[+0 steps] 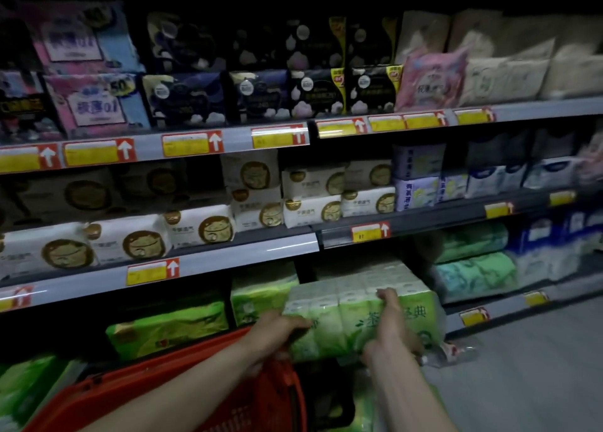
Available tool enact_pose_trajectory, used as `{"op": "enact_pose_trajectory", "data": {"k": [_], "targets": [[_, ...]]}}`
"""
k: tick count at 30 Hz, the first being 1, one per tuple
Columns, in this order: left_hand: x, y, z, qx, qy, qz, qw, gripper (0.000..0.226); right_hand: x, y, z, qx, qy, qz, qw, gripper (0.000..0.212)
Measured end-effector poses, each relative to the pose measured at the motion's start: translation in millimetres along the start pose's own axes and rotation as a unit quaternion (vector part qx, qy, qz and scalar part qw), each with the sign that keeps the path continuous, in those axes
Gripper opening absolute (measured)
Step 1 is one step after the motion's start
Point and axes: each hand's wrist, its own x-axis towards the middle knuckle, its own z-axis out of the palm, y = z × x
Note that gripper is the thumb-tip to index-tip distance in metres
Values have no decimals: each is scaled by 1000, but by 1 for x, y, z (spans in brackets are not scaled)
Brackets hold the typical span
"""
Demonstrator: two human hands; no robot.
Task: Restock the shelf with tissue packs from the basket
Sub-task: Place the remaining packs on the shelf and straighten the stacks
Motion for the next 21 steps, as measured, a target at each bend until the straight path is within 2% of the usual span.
{"op": "enact_pose_trajectory", "data": {"k": [2, 4, 5, 7, 8, 9, 10, 12, 13, 17, 21], "targets": [[16, 8, 18, -6, 11, 9, 1000, 11, 14, -10, 9, 44, 0, -6, 999, 54], [30, 17, 32, 1, 23, 34, 999, 10, 28, -19, 17, 74, -1, -21, 997, 52], [38, 20, 38, 4, 29, 45, 999, 13, 36, -23, 19, 84, -12, -30, 996, 61], [50, 25, 49, 7, 25, 50, 998, 22, 72, -25, 25, 80, -7, -30, 996, 98], [58, 25, 53, 9, 22, 46, 999, 31, 89, -24, 27, 71, -8, -25, 997, 107], [65, 24, 58, 17, 22, 46, 999, 43, 100, -23, 28, 75, -20, -22, 997, 105], [69, 23, 61, 28, 28, 49, 998, 51, 98, -26, 29, 77, -41, -26, 996, 94], [71, 16, 67, 43, 45, 66, 996, 59, 100, -31, 32, 64, -79, -31, 994, 58], [68, 12, 72, 41, 47, 75, 995, 64, 105, -34, 33, 59, -87, -31, 994, 49], [50, 7, 91, -11, 32, 123, 992, 80, 125, -43, 31, 15, -124, -50, 991, 68], [65, 14, 90, -30, 76, 141, 987, 80, 133, -40, 37, -18, -132, -47, 990, 71]]}}
